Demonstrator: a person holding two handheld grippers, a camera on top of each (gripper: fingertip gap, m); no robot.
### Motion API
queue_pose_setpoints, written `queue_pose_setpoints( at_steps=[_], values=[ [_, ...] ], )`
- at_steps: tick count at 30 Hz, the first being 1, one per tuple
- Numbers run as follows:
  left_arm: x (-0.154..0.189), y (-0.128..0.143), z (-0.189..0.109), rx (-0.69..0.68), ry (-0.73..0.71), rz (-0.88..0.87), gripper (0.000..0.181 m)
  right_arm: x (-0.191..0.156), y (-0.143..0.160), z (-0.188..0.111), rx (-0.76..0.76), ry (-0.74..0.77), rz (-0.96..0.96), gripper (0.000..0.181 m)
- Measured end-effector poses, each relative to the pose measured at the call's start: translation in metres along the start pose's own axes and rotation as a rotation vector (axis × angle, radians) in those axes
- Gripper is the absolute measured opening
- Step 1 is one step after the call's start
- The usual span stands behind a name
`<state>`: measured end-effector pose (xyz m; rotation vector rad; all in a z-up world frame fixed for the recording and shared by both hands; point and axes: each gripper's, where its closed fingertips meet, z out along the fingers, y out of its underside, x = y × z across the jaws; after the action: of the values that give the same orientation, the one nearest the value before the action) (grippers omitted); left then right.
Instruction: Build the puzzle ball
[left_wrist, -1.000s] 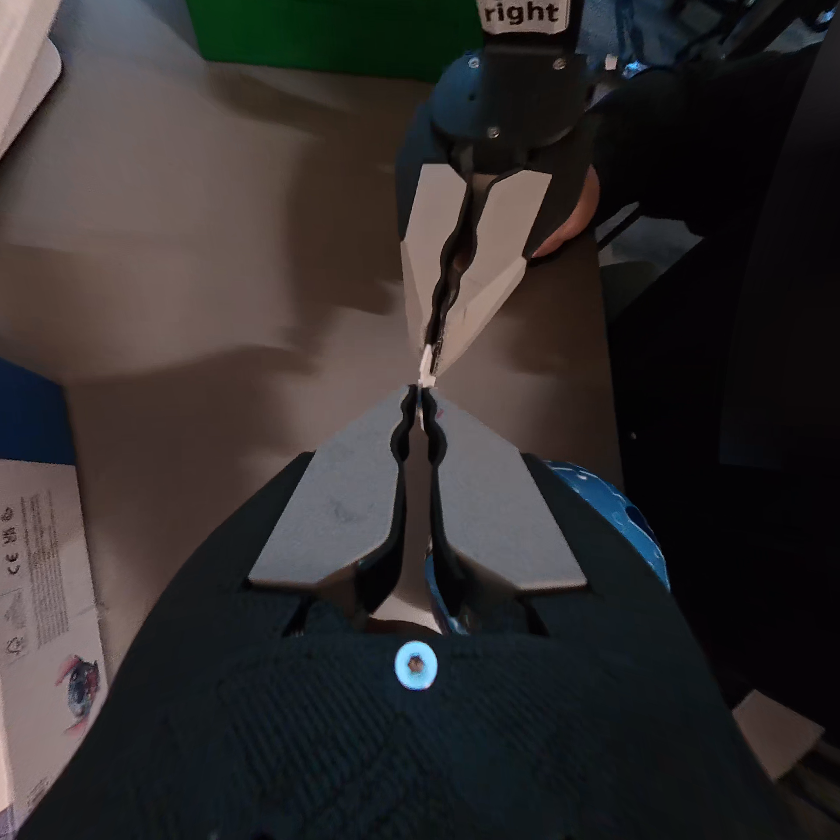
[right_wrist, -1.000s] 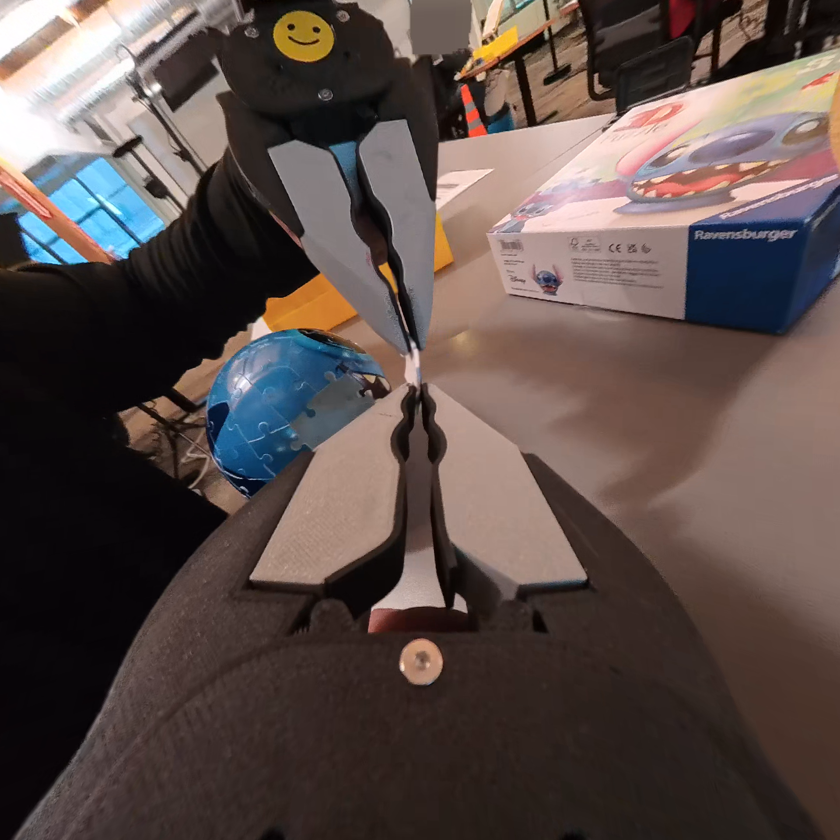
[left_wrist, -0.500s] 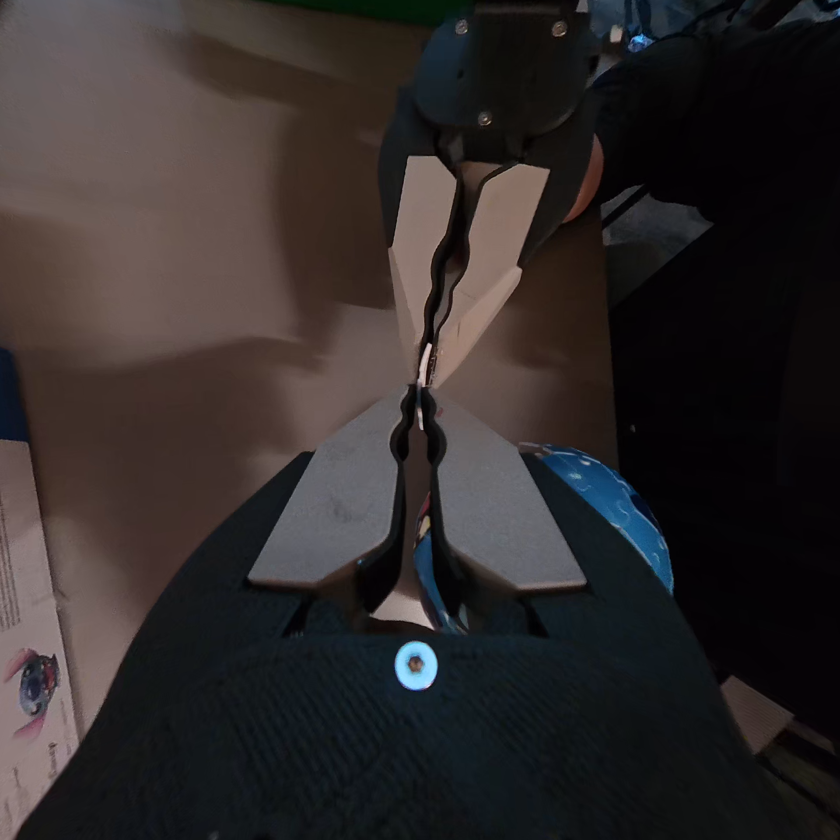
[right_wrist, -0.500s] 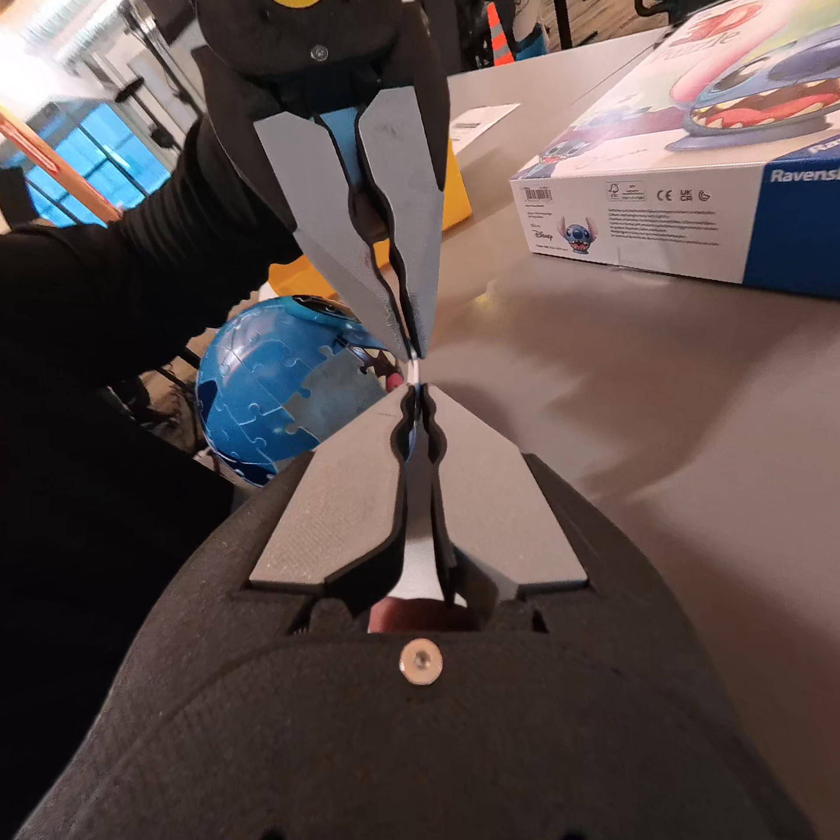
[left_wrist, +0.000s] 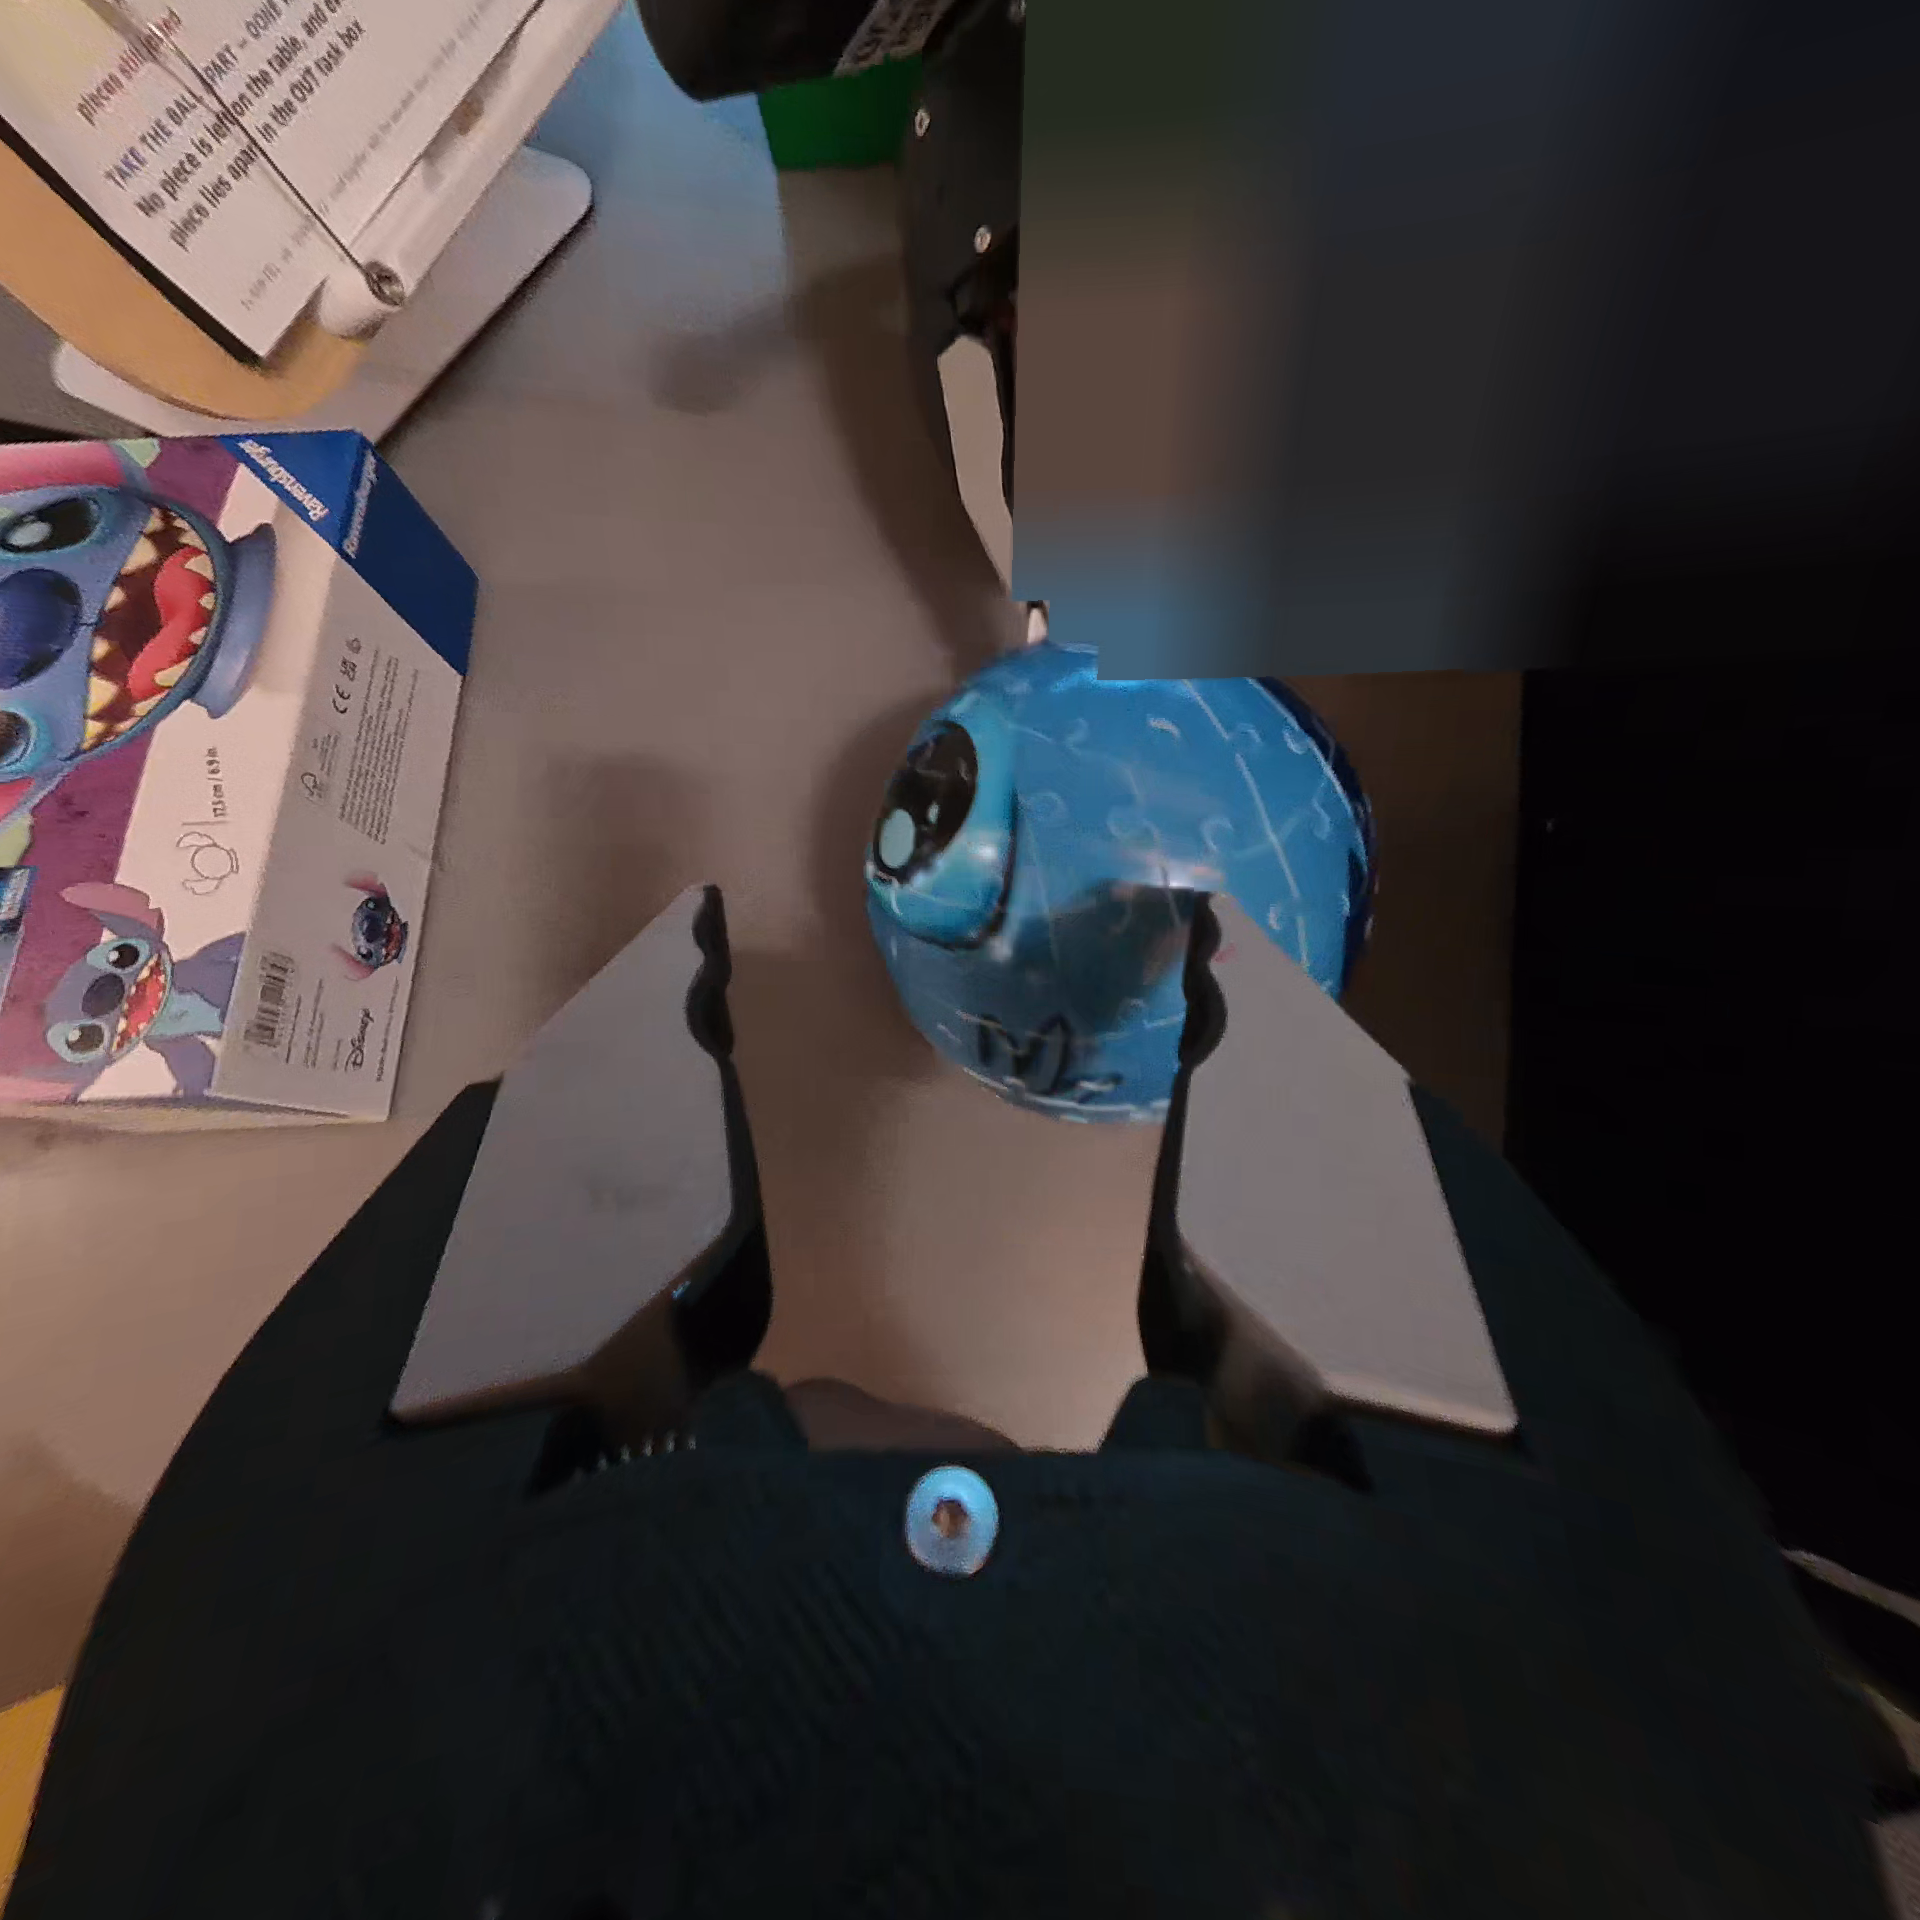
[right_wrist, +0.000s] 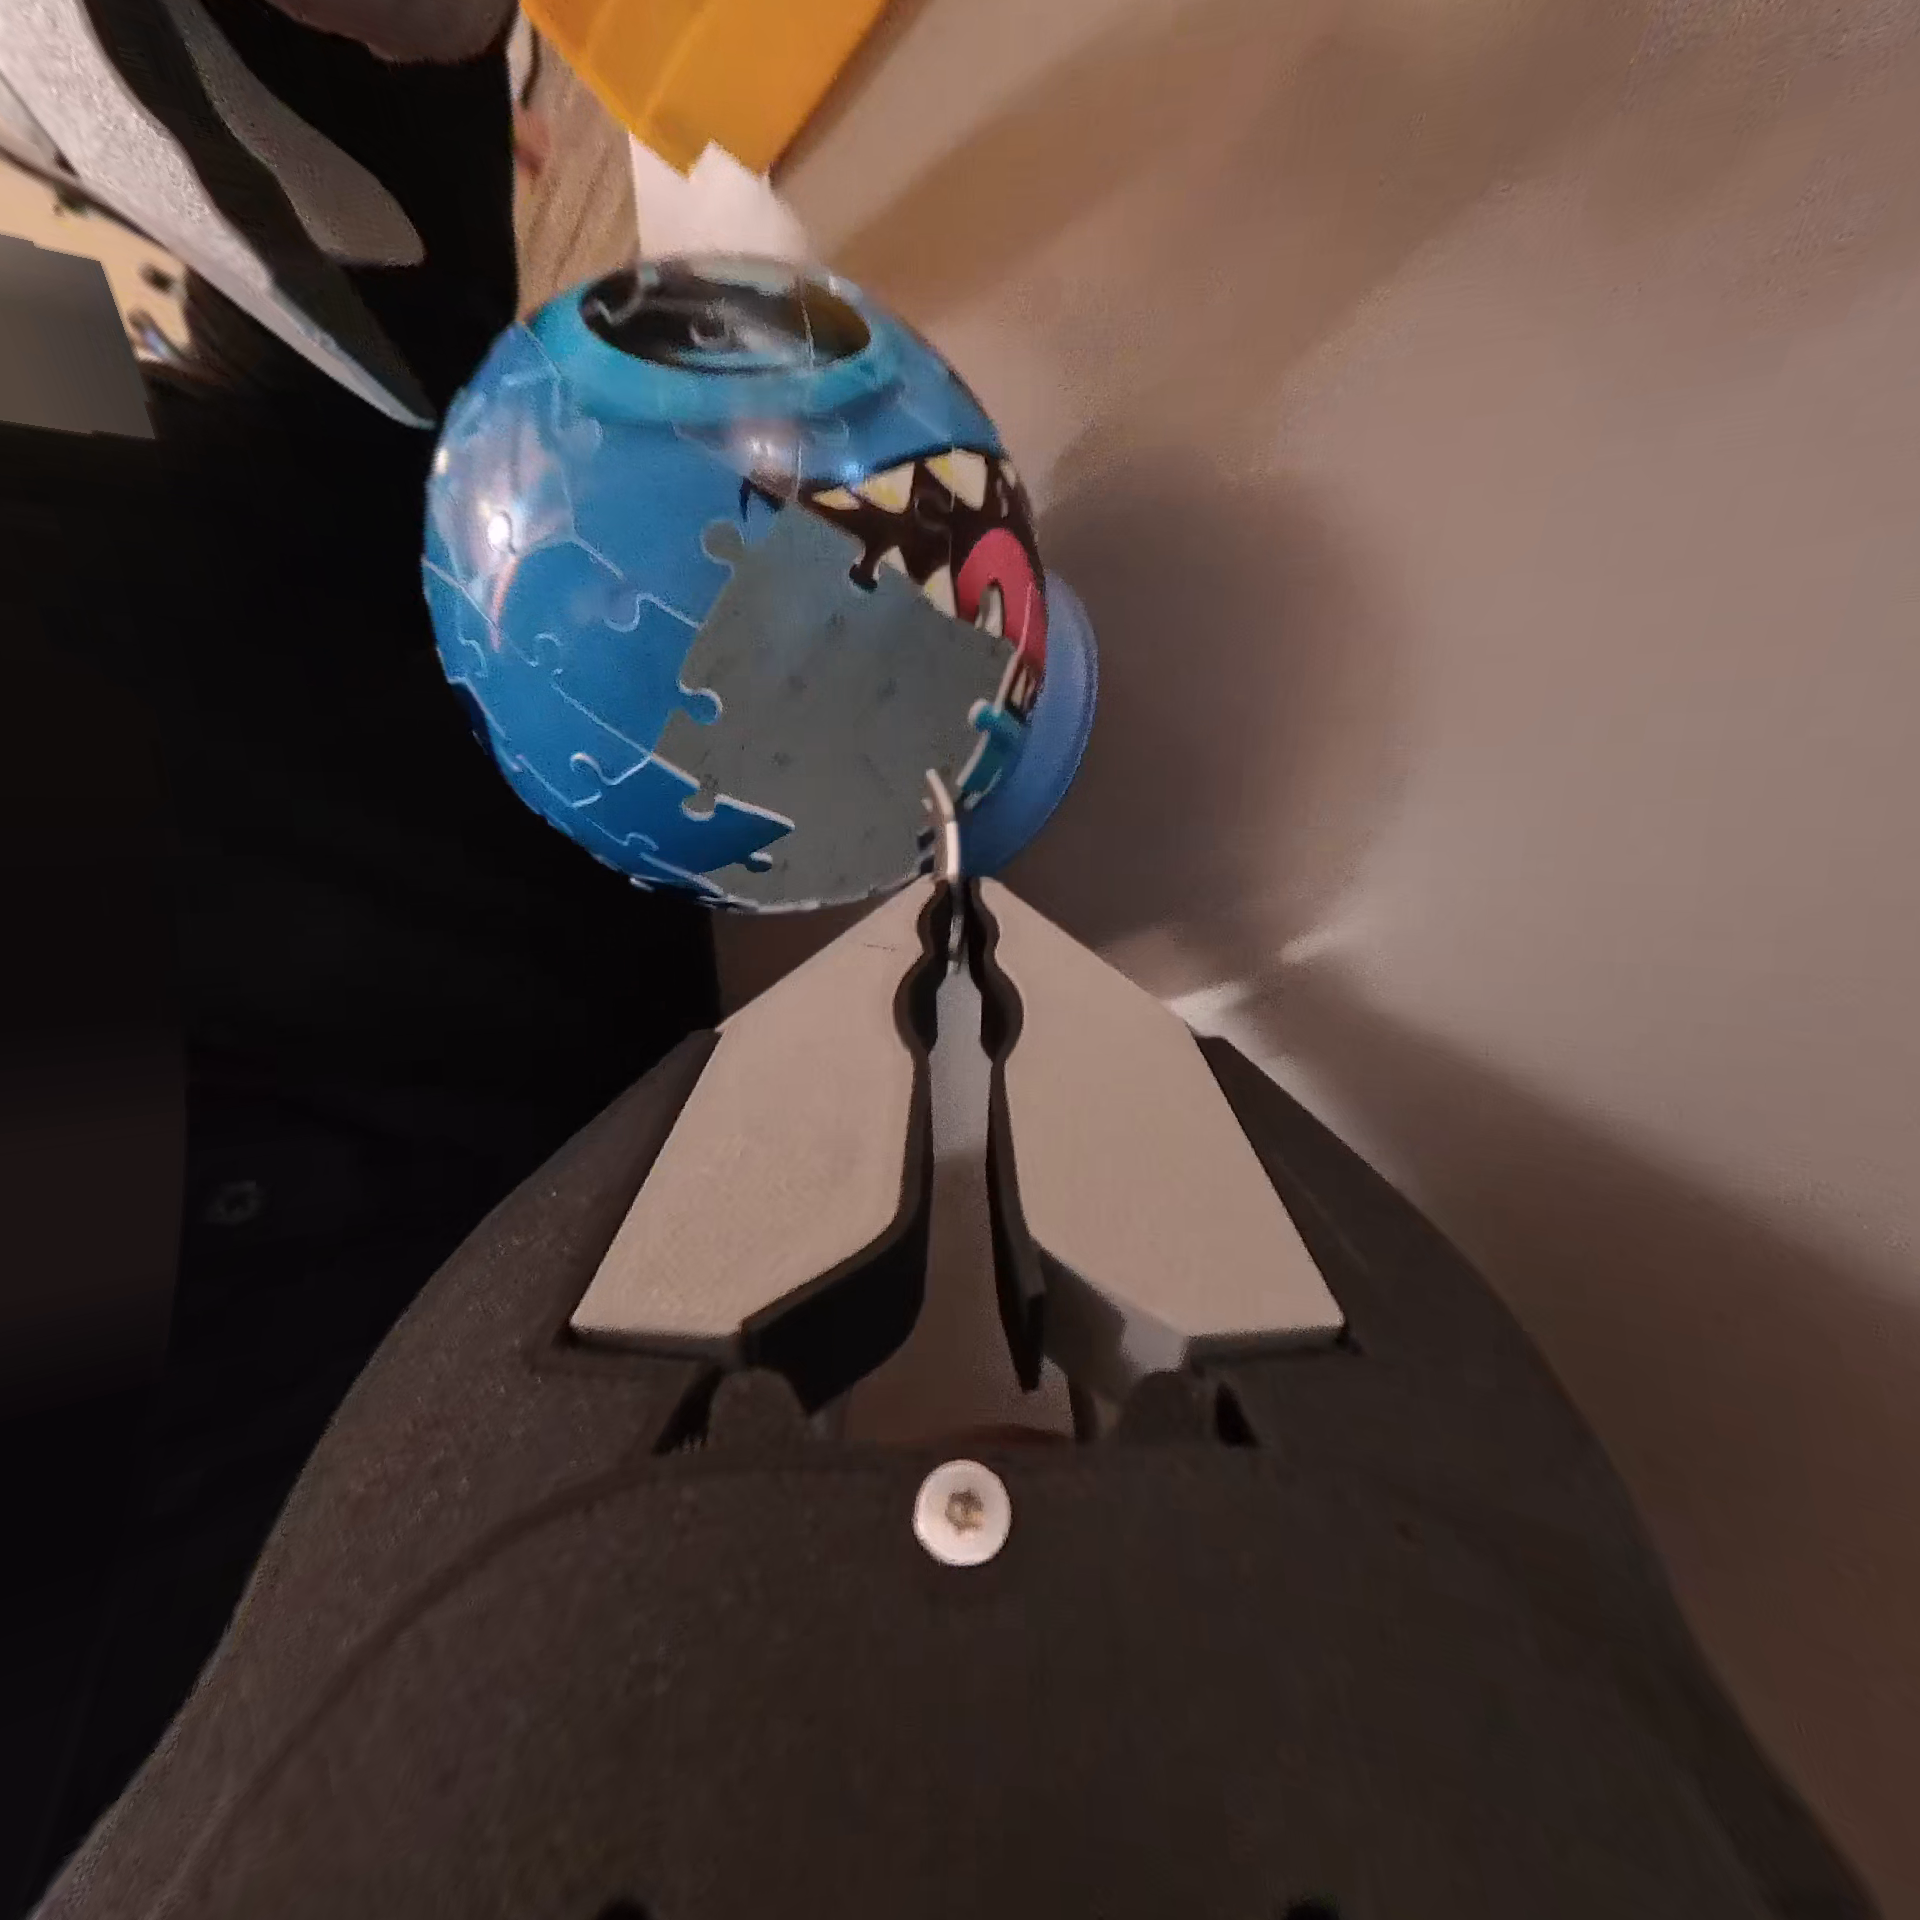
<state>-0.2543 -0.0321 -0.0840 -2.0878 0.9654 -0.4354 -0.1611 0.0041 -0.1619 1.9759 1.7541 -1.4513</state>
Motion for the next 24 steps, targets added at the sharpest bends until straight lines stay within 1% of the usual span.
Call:
queue_pose_setpoints(
  at_steps=[1,2,4,6,8,11,13,16,19,22,24],
  values=[
    [0.004,0.006,0.001,-0.006,-0.026,0.021,0.087,-0.003,0.003,0.003,-0.028,-0.009,0.012,0.0],
    [0.01,0.003,0.0,0.032,-0.027,0.023,0.084,-0.006,0.006,0.006,-0.051,-0.023,0.027,0.0],
    [0.019,0.006,0.0,0.037,-0.027,0.054,0.087,-0.013,0.008,0.011,-0.085,-0.049,0.052,0.0],
    [0.02,0.013,0.001,0.015,-0.054,0.095,0.087,-0.012,0.009,0.014,-0.114,-0.02,0.048,0.0],
    [0.033,0.018,0.006,0.012,0.027,0.098,0.087,-0.006,0.009,0.015,-0.132,0.015,0.045,0.0],
    [0.04,0.024,0.018,-0.013,0.053,0.108,0.09,-0.008,0.007,0.019,-0.145,0.004,0.061,0.0],
    [0.043,0.022,0.021,-0.001,0.028,0.125,0.092,-0.007,0.011,0.021,-0.177,0.022,0.045,0.0],
    [0.052,0.023,0.015,0.005,0.002,0.156,0.086,-0.001,0.013,0.02,-0.209,0.062,0.014,0.0],
    [0.067,0.015,0.005,0.07,0.027,0.169,0.075,-0.001,0.01,0.019,-0.225,0.064,-0.01,0.0],
    [0.083,0.001,-0.009,0.186,0.048,0.183,0.064,-0.001,0.008,0.02,-0.24,0.076,-0.056,0.0],
    [0.081,-0.002,-0.016,0.236,0.046,0.13,0.072,-0.001,0.006,0.02,-0.245,0.072,-0.07,0.0]
  ],
)
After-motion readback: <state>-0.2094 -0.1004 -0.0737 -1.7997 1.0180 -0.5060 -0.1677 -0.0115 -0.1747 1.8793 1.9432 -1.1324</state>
